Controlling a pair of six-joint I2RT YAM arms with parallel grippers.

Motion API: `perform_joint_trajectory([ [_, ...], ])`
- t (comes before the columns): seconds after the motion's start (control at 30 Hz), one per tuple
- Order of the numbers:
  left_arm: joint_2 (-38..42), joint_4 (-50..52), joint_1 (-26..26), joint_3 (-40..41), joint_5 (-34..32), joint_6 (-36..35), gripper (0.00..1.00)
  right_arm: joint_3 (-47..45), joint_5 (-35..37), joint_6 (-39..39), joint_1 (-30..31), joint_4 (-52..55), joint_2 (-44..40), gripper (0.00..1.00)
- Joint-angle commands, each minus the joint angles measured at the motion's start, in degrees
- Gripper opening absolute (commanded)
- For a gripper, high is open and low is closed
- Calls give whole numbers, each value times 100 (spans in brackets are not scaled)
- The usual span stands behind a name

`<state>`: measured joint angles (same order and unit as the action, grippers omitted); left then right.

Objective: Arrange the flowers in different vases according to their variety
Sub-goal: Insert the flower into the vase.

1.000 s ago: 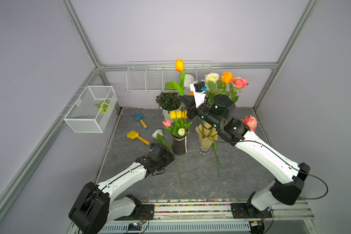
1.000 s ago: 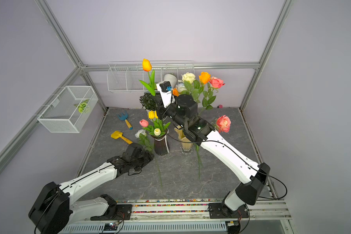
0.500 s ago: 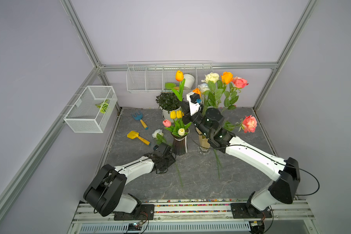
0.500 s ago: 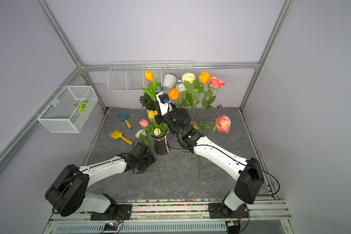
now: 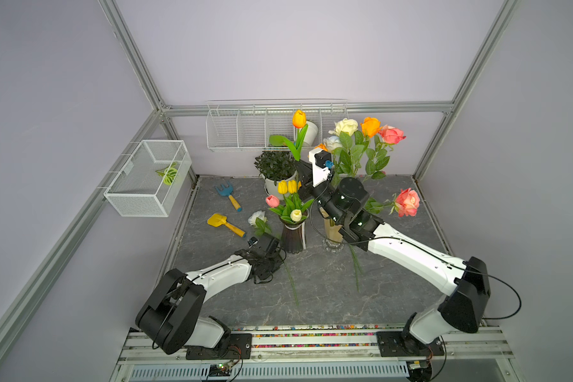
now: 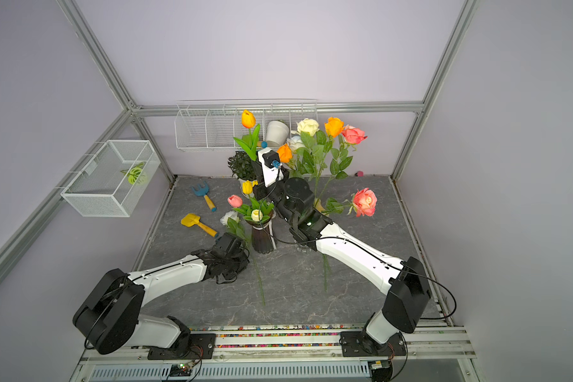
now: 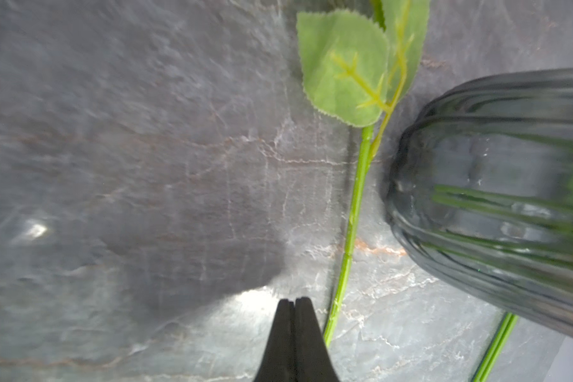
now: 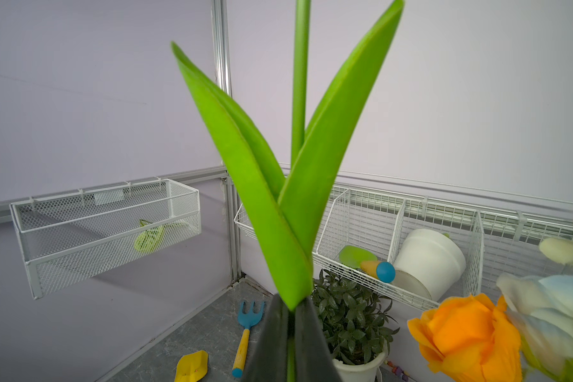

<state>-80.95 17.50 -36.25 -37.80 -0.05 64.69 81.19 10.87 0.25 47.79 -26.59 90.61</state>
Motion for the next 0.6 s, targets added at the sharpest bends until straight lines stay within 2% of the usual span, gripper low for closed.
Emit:
perform_joint_trajectory([
  [0.0,140,105,30,80,-172,61,0,-125,73,119,46,-70,-129,0],
  [0.57,631,33,30,236,-215,70,0,-158,38,290,116,187,15,0],
])
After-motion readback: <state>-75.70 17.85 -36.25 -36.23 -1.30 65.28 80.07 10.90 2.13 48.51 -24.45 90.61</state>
